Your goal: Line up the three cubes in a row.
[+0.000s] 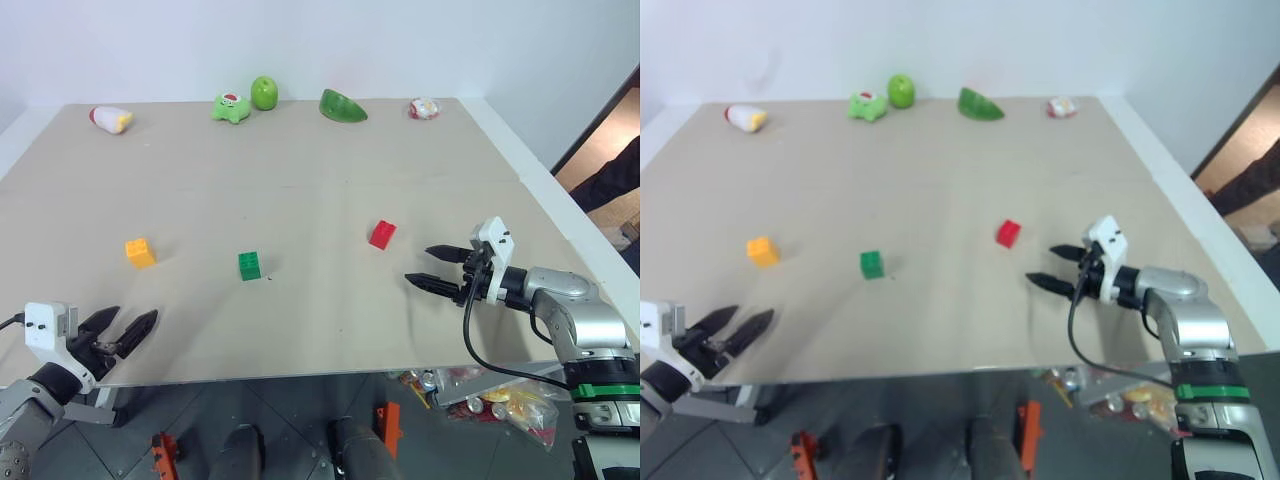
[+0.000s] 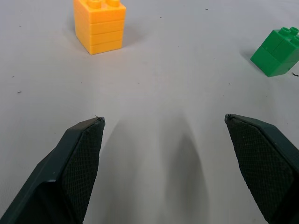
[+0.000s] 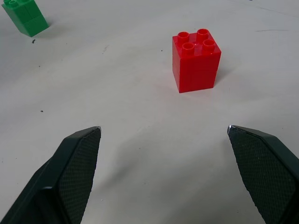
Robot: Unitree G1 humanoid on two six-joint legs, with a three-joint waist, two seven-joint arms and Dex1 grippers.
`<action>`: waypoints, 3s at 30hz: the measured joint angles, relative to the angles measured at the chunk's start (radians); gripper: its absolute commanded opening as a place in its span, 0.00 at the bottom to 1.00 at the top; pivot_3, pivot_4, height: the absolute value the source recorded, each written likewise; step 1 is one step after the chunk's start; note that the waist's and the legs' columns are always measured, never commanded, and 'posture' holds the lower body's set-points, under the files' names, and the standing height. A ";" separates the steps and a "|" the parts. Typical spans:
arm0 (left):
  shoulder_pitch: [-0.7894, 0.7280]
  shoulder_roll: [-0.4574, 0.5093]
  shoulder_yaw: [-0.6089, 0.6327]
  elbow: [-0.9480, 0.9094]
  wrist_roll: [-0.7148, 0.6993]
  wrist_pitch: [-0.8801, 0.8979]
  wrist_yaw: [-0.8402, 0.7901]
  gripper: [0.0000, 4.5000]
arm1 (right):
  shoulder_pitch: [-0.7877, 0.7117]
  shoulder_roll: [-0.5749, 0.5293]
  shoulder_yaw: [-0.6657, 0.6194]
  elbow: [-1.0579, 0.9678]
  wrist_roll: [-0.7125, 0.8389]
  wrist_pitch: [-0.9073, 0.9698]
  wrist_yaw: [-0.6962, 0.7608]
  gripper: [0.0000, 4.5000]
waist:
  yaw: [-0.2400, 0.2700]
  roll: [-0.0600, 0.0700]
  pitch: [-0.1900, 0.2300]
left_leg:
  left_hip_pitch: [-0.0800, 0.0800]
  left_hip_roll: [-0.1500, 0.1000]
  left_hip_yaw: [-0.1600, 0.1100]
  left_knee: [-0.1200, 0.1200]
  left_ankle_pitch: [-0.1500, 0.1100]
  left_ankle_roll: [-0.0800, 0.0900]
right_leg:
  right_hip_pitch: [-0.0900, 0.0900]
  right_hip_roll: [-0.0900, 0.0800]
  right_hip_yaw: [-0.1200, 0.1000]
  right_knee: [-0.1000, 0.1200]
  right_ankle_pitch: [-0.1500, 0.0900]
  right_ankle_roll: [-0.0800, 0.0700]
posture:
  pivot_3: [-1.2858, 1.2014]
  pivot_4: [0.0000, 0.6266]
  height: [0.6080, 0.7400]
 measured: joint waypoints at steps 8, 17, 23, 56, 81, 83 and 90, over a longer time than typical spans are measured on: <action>-0.047 0.038 -0.060 -0.053 0.011 0.008 -0.026 0.94 | -0.022 0.020 0.001 0.005 -0.027 -0.018 -0.031 1.00 | 0.000 0.000 0.000 | 0.000 0.000 0.001 0.001 0.000 0.000 | 0.000 0.000 0.001 0.000 0.001 0.000 | 0.52 0.24 0.95; -0.113 0.118 -0.200 -0.165 0.028 0.029 -0.112 0.94 | -0.118 0.095 0.045 0.081 -0.112 -0.036 -0.119 1.00 | -0.001 0.000 0.000 | 0.000 0.000 0.001 0.001 0.000 0.000 | 0.000 0.001 0.002 0.001 0.003 0.000 | 0.52 0.24 0.95; -0.213 0.156 -0.287 -0.188 0.025 0.056 -0.154 0.94 | -0.198 0.133 0.075 0.188 -0.158 -0.084 -0.136 1.00 | -0.001 0.000 0.000 | 0.000 0.000 0.001 0.001 0.000 0.000 | 0.000 0.001 0.002 0.001 0.004 0.002 | 0.52 0.24 0.95; -0.294 0.117 -0.355 -0.180 0.083 0.064 -0.148 0.98 | -0.335 0.244 0.115 0.420 -0.243 -0.218 -0.045 0.28 | -0.002 0.000 0.000 | 0.000 0.000 0.000 0.000 0.000 0.001 | 0.000 0.002 0.002 0.001 0.007 0.006 | 0.52 0.24 0.95; -0.316 0.249 -0.369 -0.093 0.064 0.072 -0.410 0.98 | -0.211 0.127 0.269 0.137 -0.140 -0.218 0.415 0.28 | -0.002 0.000 0.000 | 0.001 0.002 0.000 0.000 0.000 0.002 | 0.000 0.003 0.002 0.001 0.005 0.001 | 0.52 0.24 0.95; -0.318 0.247 -0.369 -0.091 0.076 0.058 -0.412 0.98 | -0.220 0.131 0.271 0.159 -0.152 -0.235 0.410 0.28 | -0.002 0.000 0.000 | 0.001 0.002 0.000 0.000 0.000 0.002 | 0.000 0.003 0.002 0.001 0.005 0.001 | 0.52 0.24 0.95; -0.325 0.227 -0.375 -0.083 0.092 0.028 -0.407 0.98 | -0.253 0.147 0.276 0.236 -0.203 -0.299 0.387 0.28 | -0.002 0.000 0.000 | 0.001 0.002 0.000 0.001 0.000 0.002 | 0.000 0.003 0.002 0.001 0.005 0.001 | 0.52 0.24 0.95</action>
